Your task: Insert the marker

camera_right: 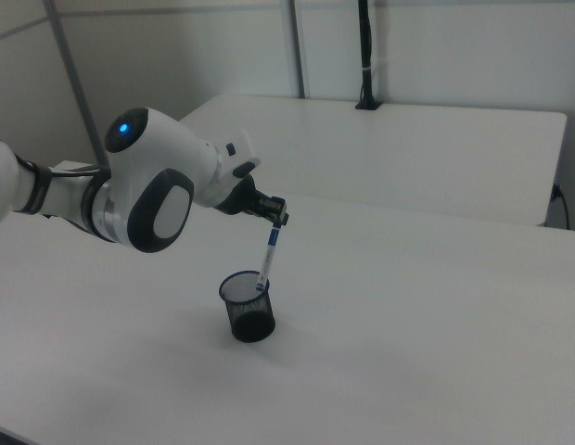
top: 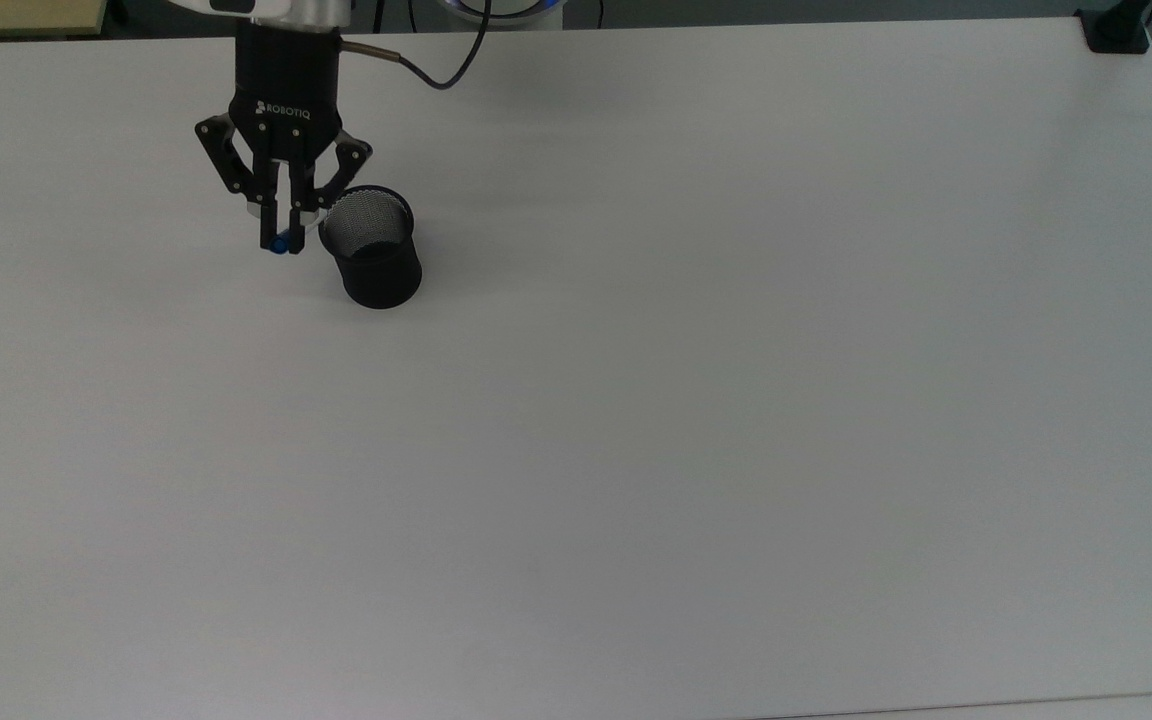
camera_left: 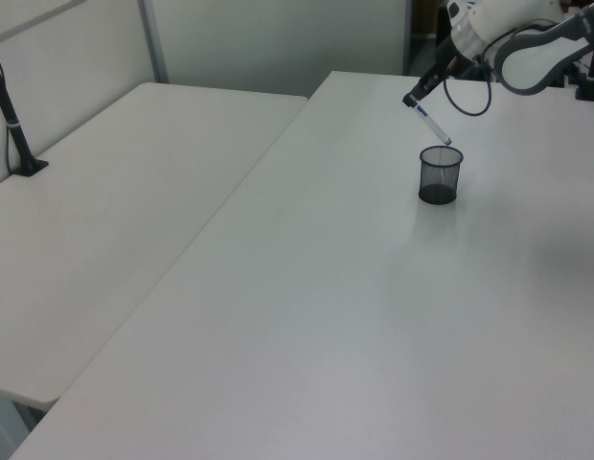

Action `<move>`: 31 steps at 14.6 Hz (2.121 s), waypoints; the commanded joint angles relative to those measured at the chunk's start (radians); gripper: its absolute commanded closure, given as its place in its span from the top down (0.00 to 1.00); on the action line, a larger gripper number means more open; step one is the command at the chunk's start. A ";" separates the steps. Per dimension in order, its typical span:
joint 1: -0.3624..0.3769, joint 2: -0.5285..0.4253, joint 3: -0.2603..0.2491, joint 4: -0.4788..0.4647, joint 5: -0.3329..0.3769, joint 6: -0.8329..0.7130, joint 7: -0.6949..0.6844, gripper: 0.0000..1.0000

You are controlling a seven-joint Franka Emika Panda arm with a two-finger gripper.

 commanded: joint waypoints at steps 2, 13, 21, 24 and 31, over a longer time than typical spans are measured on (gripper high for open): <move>0.022 -0.053 -0.006 -0.053 -0.013 0.013 0.013 0.00; 0.065 -0.022 0.003 -0.045 -0.013 0.016 0.086 0.28; 0.065 -0.042 0.003 -0.044 -0.007 0.005 0.090 0.36; 0.054 -0.090 0.003 -0.015 -0.001 -0.095 0.124 0.49; 0.071 -0.091 0.005 0.442 0.086 -0.955 0.208 1.00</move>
